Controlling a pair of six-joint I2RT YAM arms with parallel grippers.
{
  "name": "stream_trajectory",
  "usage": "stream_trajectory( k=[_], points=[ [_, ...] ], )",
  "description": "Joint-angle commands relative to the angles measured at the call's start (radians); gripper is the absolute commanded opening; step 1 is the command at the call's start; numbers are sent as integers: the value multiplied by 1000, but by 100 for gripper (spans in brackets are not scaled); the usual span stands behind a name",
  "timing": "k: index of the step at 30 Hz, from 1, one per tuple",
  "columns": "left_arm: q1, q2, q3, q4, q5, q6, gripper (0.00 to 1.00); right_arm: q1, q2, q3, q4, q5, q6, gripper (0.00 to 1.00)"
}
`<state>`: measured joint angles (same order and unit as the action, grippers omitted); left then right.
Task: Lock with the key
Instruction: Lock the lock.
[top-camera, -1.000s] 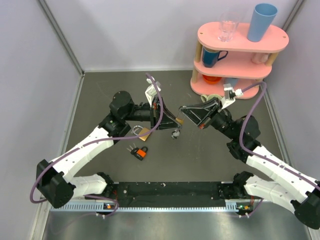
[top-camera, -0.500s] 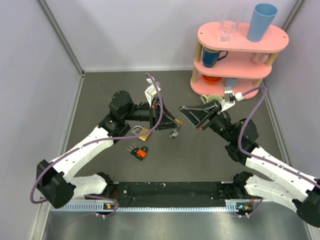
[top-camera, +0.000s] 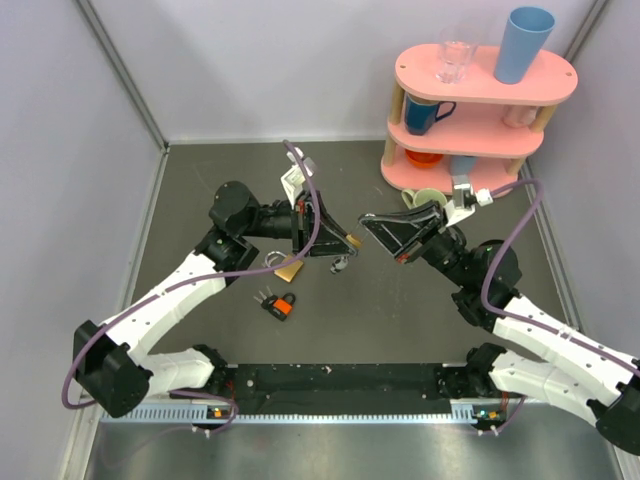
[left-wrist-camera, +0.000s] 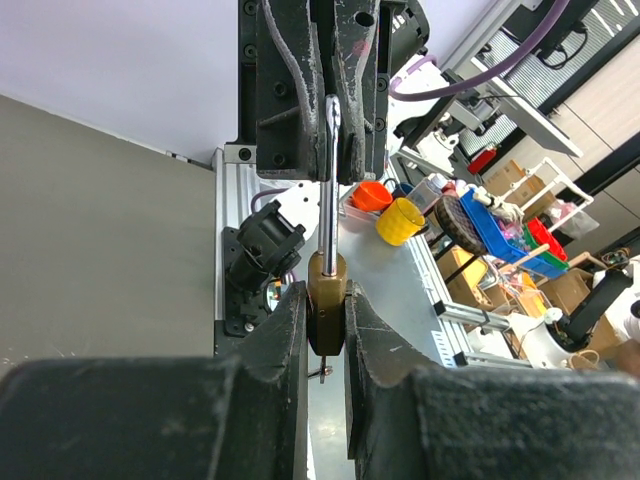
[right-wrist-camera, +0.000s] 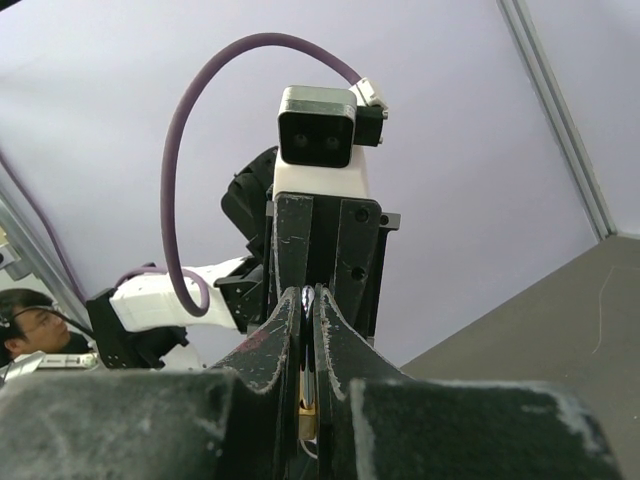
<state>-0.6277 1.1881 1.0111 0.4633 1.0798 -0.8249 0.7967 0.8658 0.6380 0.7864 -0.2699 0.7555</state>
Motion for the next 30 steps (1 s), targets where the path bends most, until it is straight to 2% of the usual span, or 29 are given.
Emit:
stream_trajectory(
  k=[1, 15, 27, 30],
  points=[
    [37, -35, 58, 249, -210, -13, 0, 71, 29, -24, -222, -195, -22, 0],
    [37, -42, 78, 22, -322, 161, 0, 130, 128, -6, -135, -140, 107, 0],
    [37, -54, 76, 21, -336, 164, 0, 156, 137, -9, -176, -109, 71, 0],
    [42, -56, 75, 15, -327, 164, 0, 157, 121, 31, -249, -75, 27, 0]
  ],
)
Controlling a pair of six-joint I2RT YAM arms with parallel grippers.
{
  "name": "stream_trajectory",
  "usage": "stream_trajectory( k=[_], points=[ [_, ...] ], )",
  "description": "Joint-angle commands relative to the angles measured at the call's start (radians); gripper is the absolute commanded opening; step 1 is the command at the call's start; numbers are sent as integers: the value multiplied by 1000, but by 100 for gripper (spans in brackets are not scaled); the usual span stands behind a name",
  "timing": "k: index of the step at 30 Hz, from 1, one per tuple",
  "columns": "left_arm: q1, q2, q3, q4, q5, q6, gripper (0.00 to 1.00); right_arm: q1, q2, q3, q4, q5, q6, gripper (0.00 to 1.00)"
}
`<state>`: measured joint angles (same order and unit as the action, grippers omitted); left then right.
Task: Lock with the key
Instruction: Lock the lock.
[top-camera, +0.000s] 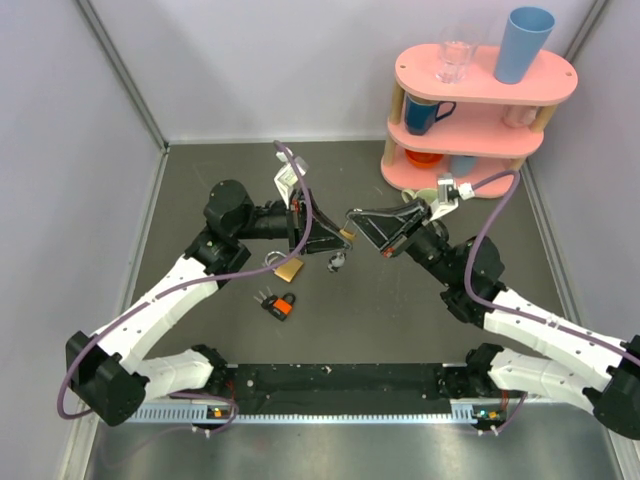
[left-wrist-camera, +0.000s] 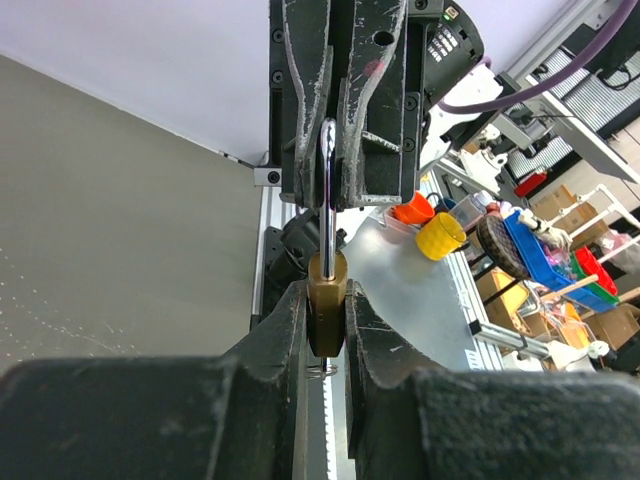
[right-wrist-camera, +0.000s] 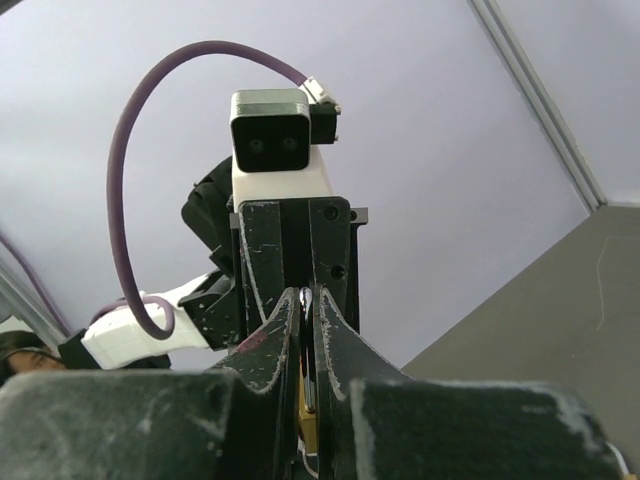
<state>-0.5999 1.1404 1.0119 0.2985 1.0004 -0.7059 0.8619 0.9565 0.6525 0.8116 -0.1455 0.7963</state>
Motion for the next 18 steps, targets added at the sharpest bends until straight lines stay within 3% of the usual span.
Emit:
stream_trajectory(
  k=[1, 2, 5, 7, 10, 18],
  points=[
    [17, -10, 74, 174, -243, 43, 0, 92, 21, 30, -304, -186, -26, 0],
    [22, -14, 73, 160, -244, 43, 2, 91, 16, 54, -346, -155, -49, 0],
    [38, -33, 62, 145, -246, 43, 30, 72, -5, 78, -396, -100, -59, 0],
    [52, -56, 48, 140, -252, 43, 55, 43, -16, 76, -402, -80, -46, 0],
    [94, -82, 40, 114, -255, 34, 72, 17, -38, 68, -414, -49, -28, 0],
    [324, -145, -80, 208, -132, -155, 81, -49, -91, 73, -468, -11, -23, 0]
  ],
)
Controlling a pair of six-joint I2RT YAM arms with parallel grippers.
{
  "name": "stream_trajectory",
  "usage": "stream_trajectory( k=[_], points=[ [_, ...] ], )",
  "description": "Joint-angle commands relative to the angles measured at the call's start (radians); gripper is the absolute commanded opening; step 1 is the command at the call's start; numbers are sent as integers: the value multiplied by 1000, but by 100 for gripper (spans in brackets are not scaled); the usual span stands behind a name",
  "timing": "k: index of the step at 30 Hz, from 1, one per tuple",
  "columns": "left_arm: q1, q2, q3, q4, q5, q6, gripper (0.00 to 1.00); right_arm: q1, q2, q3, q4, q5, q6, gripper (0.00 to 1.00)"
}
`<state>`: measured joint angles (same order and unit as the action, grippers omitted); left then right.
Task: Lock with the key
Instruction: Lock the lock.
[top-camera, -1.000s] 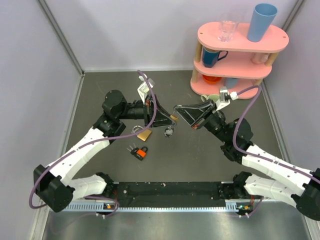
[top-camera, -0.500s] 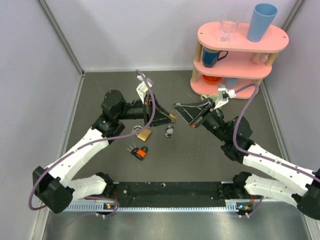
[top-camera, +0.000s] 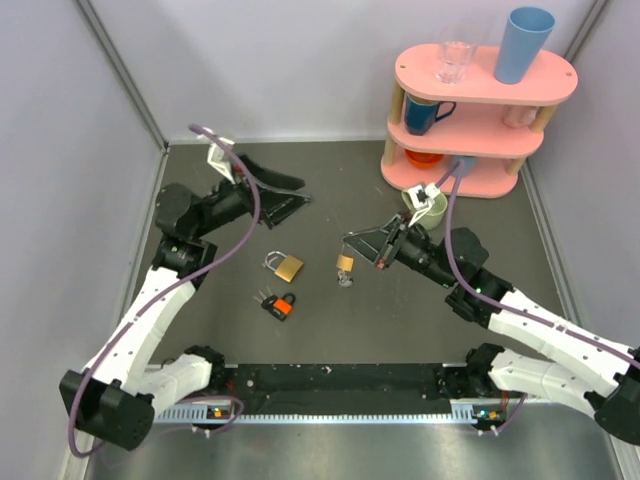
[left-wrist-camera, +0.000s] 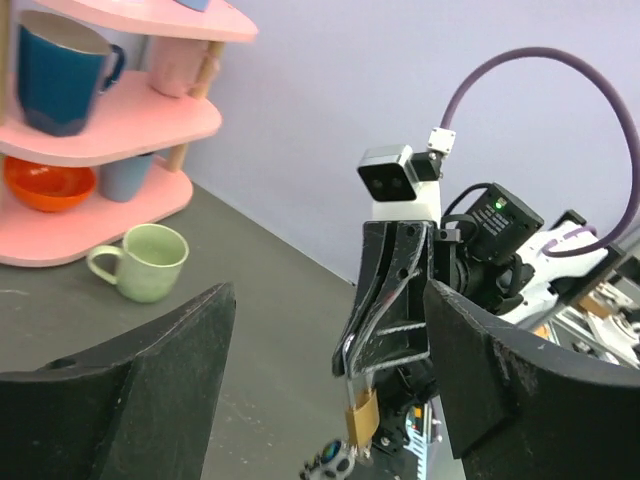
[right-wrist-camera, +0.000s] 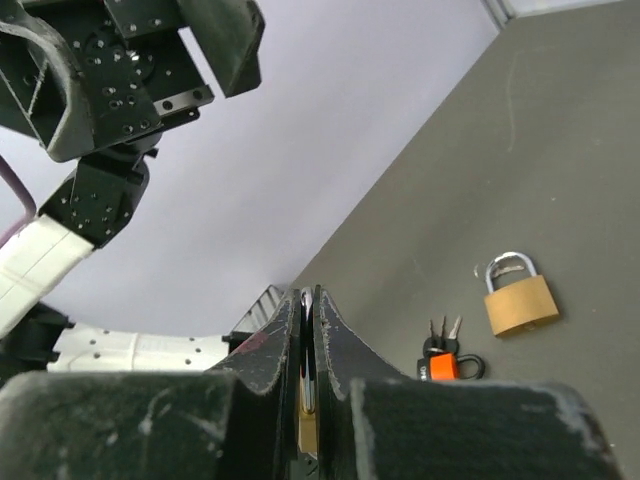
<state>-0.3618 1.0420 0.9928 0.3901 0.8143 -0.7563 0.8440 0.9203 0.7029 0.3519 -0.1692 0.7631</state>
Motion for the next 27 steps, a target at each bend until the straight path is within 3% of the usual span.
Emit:
stream_trajectory(
  k=[1, 10, 17, 27],
  points=[
    [115, -57, -75, 130, 72, -123, 81, -36, -61, 26, -22, 23, 8, 0],
    [138, -135, -239, 118, 109, -133, 80, -69, -95, 35, -34, 82, 15, 0],
    [121, -117, -246, 127, 128, -146, 75, -72, -89, 41, -31, 74, 16, 0],
    [-93, -27, -214, 73, 108, -55, 69, -72, -80, 47, -21, 76, 27, 0]
  ],
)
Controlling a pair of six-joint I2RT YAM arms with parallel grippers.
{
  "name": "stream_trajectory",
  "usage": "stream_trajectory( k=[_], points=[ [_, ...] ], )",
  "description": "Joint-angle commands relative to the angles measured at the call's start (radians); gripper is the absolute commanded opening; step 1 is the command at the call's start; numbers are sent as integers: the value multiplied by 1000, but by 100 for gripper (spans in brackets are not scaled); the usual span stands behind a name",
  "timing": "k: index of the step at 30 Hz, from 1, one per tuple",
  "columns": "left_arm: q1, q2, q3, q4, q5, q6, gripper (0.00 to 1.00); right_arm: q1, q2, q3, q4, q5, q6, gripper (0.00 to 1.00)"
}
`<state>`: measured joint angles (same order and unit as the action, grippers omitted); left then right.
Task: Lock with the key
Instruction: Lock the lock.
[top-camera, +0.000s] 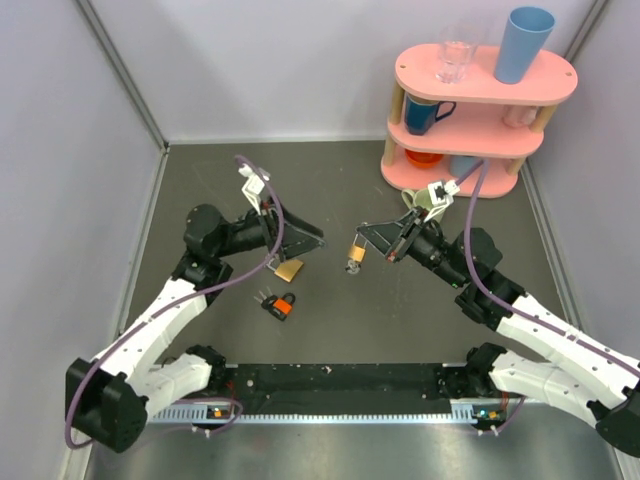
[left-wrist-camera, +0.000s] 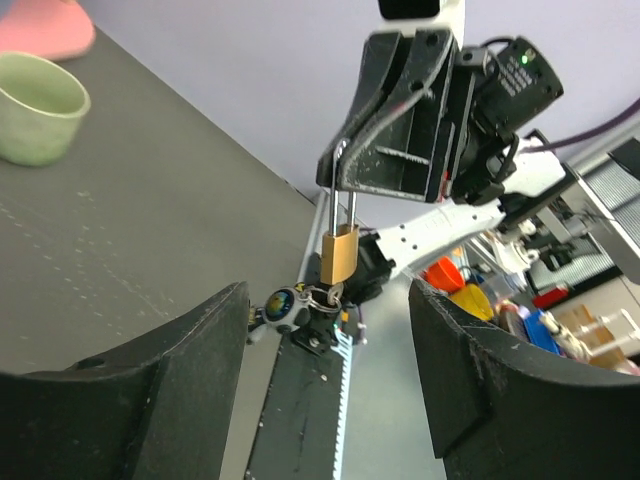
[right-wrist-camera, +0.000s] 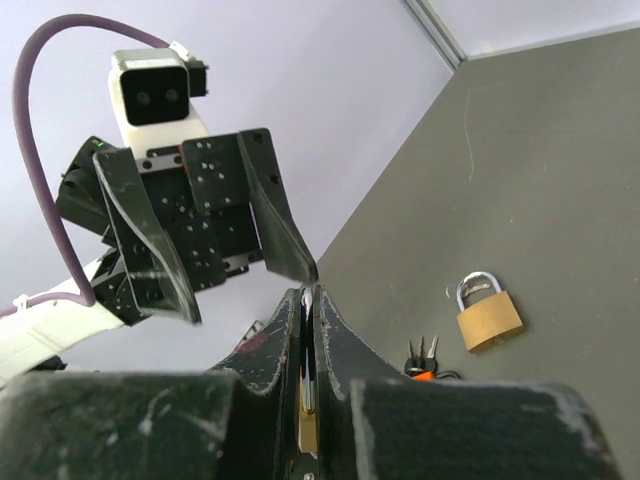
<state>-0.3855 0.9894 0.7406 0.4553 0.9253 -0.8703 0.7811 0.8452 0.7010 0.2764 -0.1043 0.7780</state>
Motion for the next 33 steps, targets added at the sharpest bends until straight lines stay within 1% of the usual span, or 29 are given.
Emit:
stream_trajectory(
  k=[1, 8, 17, 20, 27, 31, 32, 33],
  points=[
    [-84, 31, 39, 3, -6, 63, 68, -9, -3, 51, 55, 9, 12, 0],
    [-167, 74, 26, 11, -6, 74, 63, -11, 6, 52, 61, 9, 17, 0],
    [-214, 117, 6, 35, -5, 76, 60, -11, 12, 52, 75, 9, 20, 0],
    [-227, 127, -1, 49, -8, 70, 57, -11, 15, 54, 75, 6, 21, 0],
    [-256, 155, -7, 88, -6, 53, 43, -11, 15, 55, 78, 6, 23, 0],
    [-263, 167, -10, 106, -5, 42, 31, -11, 12, 54, 84, 8, 26, 0],
    [-266, 170, -9, 108, -2, 39, 21, -13, 14, 55, 84, 8, 23, 0],
    [-266, 172, -9, 109, 0, 37, 15, -13, 11, 55, 83, 8, 23, 0]
  ],
)
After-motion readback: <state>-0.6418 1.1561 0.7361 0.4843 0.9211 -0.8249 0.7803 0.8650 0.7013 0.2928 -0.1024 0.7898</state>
